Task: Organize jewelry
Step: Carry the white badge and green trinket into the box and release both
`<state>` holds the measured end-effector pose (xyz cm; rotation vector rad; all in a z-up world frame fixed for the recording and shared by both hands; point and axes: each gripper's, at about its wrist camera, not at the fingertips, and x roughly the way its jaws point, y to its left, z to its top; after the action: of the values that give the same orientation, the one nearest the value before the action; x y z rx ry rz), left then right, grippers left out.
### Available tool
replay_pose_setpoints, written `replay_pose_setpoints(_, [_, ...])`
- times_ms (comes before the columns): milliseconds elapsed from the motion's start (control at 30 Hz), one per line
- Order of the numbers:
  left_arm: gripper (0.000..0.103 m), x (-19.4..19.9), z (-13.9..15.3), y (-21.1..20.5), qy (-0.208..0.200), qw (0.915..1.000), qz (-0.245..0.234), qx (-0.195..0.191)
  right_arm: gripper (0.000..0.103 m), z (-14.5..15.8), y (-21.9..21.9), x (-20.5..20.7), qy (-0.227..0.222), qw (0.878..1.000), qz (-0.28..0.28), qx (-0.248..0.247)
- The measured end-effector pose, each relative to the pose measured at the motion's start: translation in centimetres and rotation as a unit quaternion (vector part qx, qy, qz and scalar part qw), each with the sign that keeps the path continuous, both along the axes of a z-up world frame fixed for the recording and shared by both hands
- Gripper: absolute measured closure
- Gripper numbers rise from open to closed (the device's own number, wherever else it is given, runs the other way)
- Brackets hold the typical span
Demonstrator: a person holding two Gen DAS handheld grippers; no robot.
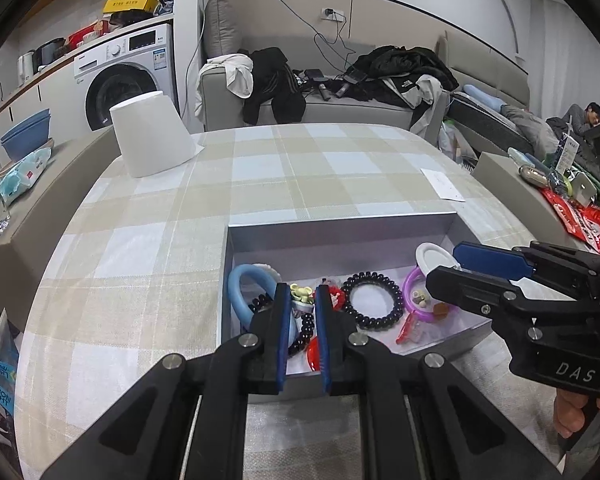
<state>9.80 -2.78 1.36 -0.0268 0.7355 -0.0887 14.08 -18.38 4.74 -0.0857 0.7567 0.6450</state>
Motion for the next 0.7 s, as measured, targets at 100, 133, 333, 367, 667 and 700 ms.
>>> replay_pose_setpoints(100, [0.095, -0.12, -0.03, -0.11, -0.002, 1.0, 0.003, 0.007, 0.062, -0.24, 0.11, 0.04, 0.0, 1.0, 0.0, -0.003])
replay_pose_setpoints(133, [0.095, -0.12, 0.01, -0.12, -0.002, 1.0, 0.004, 0.009, 0.062, -0.24, 0.16, -0.03, -0.002, 1.0, 0.001, -0.006])
replay_pose_setpoints(333, [0.095, 0.08, 0.03, 0.01, -0.002, 0.9998, 0.009, 0.015, 0.062, -0.22, 0.29, -0.06, -0.005, 1.0, 0.0, -0.01])
replay_pose_setpoints(367, [0.095, 0.11, 0.01, -0.03, -0.001, 0.9998, 0.009, 0.015, 0.062, -0.23, 0.32, -0.11, -0.006, 1.0, 0.0, -0.013])
replay_pose_setpoints(667, [0.095, 0.22, -0.05, -0.01, -0.001, 0.9999, 0.008, 0.014, 0.062, -0.26, 0.52, -0.02, -0.01, 1.0, -0.001, -0.019])
replay_pose_setpoints(700, [0.095, 0.21, -0.05, 0.0, -0.002, 0.9999, 0.009, 0.014, 0.062, -0.26, 0.54, -0.02, -0.011, 1.0, -0.001, -0.02])
